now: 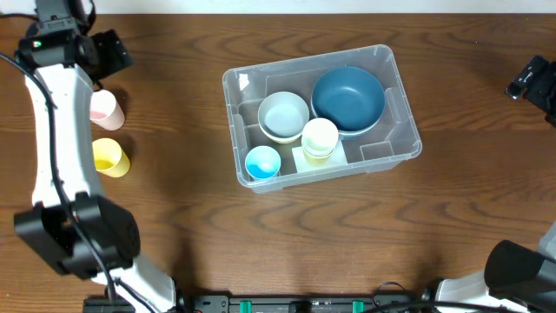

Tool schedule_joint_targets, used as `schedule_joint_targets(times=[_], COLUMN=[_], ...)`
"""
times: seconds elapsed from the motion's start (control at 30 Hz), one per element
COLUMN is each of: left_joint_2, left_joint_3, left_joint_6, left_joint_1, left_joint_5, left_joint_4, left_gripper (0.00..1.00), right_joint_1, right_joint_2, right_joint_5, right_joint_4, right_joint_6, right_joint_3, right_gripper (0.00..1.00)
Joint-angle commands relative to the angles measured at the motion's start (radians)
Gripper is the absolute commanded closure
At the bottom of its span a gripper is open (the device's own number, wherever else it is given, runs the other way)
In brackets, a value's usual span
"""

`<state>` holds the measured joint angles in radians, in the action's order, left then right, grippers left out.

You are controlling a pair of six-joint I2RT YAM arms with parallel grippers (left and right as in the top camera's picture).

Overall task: Pack container
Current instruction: 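Move the left gripper to the pink cup and grasp it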

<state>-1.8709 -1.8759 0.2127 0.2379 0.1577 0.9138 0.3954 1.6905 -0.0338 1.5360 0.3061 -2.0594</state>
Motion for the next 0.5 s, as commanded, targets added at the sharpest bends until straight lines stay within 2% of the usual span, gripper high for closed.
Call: schedule_joint_targets(times=[0.0,0.17,0.47], left_joint_2=[-0.072,-0.18,-0.35], left_joint_3=[0.008,0.008,0.008], left_joint_6=[-0.021,-0.105,-0.104], left_joint_1=[0.038,0.047,0.046], left_joint_5=[0.011,0.011,0.008], left_joint_4=[-0.016,-0.052,-0.077], left_gripper=[0.0,0.0,0.01], right_joint_1=[0.0,0.0,0.0], right_joint_2=[-0.002,-0.002,-0.002], right_joint_5=[-0.004,-0.004,-0.004], right_joint_4=[0.001,0.001,0.001], right_joint_6=[-0.008,-0.008,-0.008], right_joint_3=[-0.002,-0.002,-0.002], right_gripper=[0.01,0.01,0.01])
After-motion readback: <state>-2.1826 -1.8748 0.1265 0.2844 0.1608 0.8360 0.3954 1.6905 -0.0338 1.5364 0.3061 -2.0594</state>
